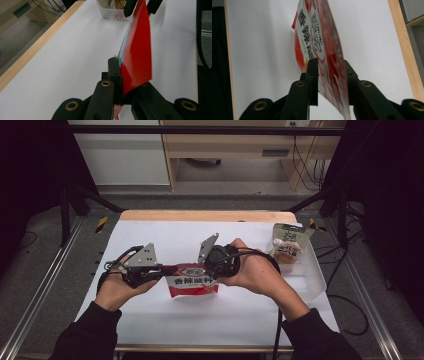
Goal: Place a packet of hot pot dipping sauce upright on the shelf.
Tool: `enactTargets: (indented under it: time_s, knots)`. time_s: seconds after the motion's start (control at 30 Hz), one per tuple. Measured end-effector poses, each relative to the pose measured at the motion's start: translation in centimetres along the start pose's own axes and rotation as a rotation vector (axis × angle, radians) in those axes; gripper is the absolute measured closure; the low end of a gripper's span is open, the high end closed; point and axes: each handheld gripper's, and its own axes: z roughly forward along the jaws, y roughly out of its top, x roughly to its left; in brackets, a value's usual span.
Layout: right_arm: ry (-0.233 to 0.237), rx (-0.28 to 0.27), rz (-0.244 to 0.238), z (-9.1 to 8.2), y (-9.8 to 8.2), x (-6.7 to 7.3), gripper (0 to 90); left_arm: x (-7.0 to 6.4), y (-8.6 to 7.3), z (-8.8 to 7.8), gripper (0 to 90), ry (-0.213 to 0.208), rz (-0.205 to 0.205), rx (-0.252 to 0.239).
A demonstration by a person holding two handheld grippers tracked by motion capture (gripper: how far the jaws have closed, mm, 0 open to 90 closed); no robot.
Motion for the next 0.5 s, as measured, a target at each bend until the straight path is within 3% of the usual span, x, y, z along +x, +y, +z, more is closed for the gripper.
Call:
enactTargets:
  time_s: [0.3, 0.5]
  knots:
    - [0.013, 0.02, 0.001, 0.11, -0.09, 0.16, 86.0, -0.04, 0.11, 0.28, 90.0, -0.014, -0.008, 0.0]
    - [0.015, 0.018, 0.0, -0.06, 0.04, 0.02, 88.9, 0.18, 0.16, 0.3, 89.9, -0.006, -0.025, -0.004]
